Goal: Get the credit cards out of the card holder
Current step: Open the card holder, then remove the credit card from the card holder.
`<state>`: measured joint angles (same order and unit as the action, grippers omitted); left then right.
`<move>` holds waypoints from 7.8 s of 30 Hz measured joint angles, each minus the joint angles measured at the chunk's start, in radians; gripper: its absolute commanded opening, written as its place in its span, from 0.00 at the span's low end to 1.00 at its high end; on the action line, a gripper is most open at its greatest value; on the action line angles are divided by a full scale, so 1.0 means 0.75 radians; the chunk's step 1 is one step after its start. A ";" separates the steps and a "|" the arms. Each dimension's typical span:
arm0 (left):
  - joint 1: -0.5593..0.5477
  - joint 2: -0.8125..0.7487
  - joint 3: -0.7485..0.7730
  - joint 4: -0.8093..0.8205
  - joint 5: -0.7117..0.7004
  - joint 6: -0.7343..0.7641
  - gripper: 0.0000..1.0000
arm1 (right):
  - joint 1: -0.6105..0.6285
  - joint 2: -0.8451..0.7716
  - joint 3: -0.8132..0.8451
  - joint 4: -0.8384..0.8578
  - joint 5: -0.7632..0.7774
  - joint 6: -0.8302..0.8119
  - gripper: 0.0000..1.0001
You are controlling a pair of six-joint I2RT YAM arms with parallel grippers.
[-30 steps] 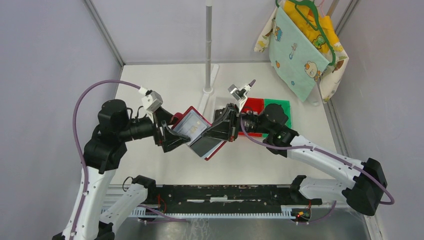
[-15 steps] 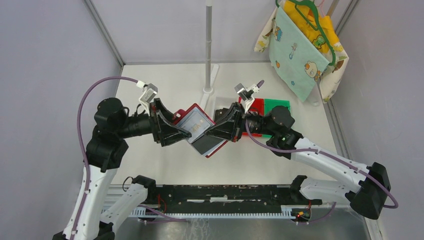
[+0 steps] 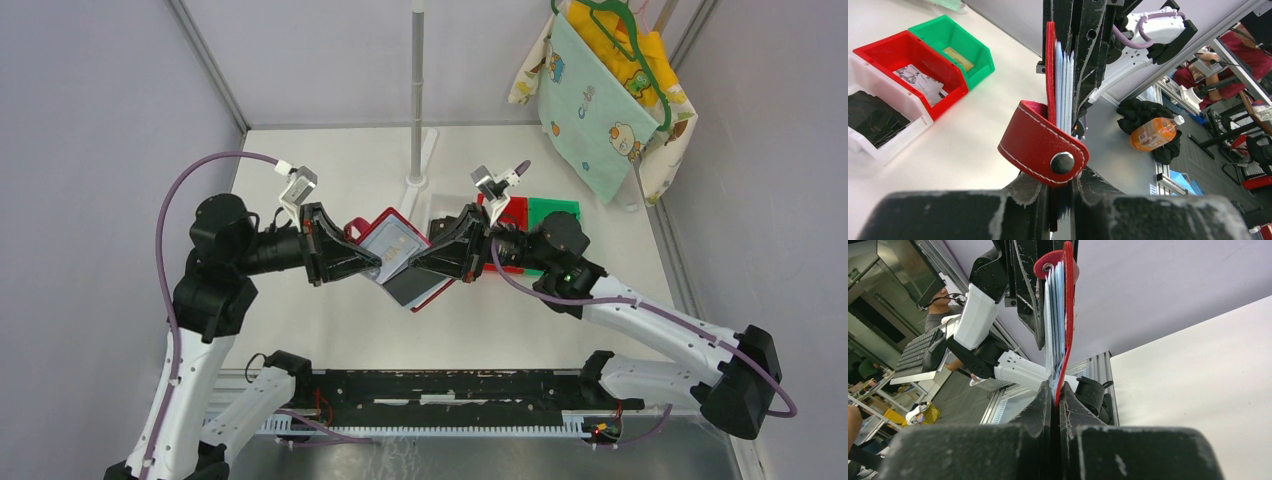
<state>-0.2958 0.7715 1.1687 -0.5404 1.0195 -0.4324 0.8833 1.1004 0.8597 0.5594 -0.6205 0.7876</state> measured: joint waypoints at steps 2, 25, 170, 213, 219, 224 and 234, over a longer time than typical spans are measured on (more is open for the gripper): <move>0.000 -0.002 0.004 0.002 -0.005 -0.001 0.02 | 0.001 0.000 0.000 0.006 0.004 0.000 0.03; 0.000 0.130 0.194 -0.407 0.085 0.406 0.02 | 0.001 0.162 0.226 -0.040 -0.139 -0.091 0.33; 0.017 0.189 0.128 -0.027 0.044 -0.007 0.22 | 0.031 0.174 -0.032 0.424 0.087 0.346 0.48; 0.016 0.201 0.104 0.038 0.189 -0.112 0.11 | 0.059 0.102 -0.090 0.368 0.239 0.271 0.38; 0.017 0.195 0.103 0.037 0.153 -0.111 0.11 | 0.061 0.106 -0.087 0.403 0.233 0.297 0.51; 0.020 0.174 0.103 0.037 0.129 -0.111 0.13 | 0.061 0.135 -0.067 0.412 0.238 0.317 0.35; 0.028 0.107 0.090 0.046 0.069 -0.046 0.15 | 0.097 0.159 0.009 0.295 0.307 0.317 0.31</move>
<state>-0.2749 0.8516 1.2358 -0.5060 1.0710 -0.4667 0.9558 1.2198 0.8665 0.7807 -0.3904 1.0256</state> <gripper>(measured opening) 0.225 0.341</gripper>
